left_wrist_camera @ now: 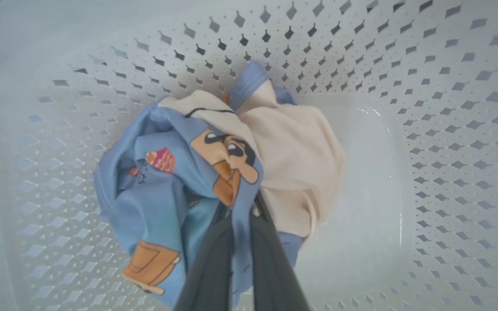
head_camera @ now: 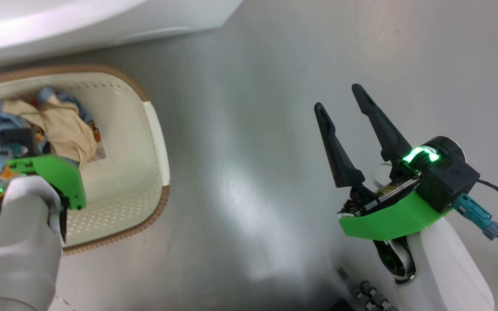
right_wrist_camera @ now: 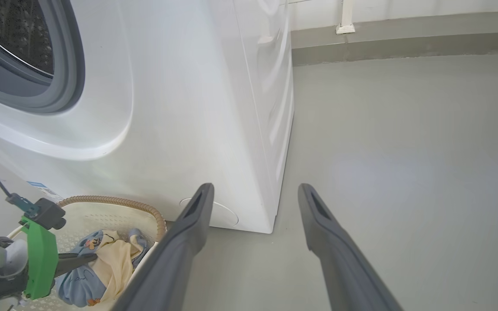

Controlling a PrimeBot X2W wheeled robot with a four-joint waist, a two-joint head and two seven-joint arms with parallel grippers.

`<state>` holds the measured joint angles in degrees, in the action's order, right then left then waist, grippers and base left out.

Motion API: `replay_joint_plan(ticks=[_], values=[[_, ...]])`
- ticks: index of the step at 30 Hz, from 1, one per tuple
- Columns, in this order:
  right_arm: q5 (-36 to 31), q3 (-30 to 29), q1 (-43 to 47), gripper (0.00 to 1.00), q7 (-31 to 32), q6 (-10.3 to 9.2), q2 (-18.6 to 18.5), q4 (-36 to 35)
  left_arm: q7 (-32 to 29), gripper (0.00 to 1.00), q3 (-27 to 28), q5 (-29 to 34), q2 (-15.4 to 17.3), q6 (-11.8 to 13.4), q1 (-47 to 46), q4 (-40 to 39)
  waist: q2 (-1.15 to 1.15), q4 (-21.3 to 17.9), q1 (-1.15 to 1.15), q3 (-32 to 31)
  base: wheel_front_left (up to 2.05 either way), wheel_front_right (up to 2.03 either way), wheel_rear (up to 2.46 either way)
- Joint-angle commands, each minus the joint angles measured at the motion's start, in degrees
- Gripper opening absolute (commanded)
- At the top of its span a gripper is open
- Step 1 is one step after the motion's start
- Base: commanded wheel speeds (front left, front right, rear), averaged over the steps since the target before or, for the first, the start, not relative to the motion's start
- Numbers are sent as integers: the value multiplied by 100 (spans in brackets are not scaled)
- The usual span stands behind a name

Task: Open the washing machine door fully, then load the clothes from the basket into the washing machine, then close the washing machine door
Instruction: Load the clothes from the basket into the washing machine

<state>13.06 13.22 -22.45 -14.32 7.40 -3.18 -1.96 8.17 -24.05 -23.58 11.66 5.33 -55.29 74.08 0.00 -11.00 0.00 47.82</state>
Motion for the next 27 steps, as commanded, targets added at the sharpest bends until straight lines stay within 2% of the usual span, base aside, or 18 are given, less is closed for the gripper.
replay_joint_plan(ticks=[1, 7, 12, 27], values=[[-81, 83, 238, 100, -68, 9, 30, -93, 87, 0, 114, -32, 166, 9, 239, -17, 0, 156, 0, -293, 0, 0, 0], [-186, -48, 460, 100, -68, 9, 30, 26, 554, 0, 320, -287, 29, -21, 592, -83, 0, 351, 0, -835, 0, 0, 0], [-262, -121, 643, 100, -68, 9, 30, 103, 674, 0, 418, -349, -58, 21, 1007, -384, 0, 483, 0, -1258, 0, 0, 0], [-431, -472, 1364, 100, 185, 9, 30, 117, 682, 0, 953, 251, -223, 442, 2774, -3421, 0, 986, 0, -2584, 0, 0, 0]])
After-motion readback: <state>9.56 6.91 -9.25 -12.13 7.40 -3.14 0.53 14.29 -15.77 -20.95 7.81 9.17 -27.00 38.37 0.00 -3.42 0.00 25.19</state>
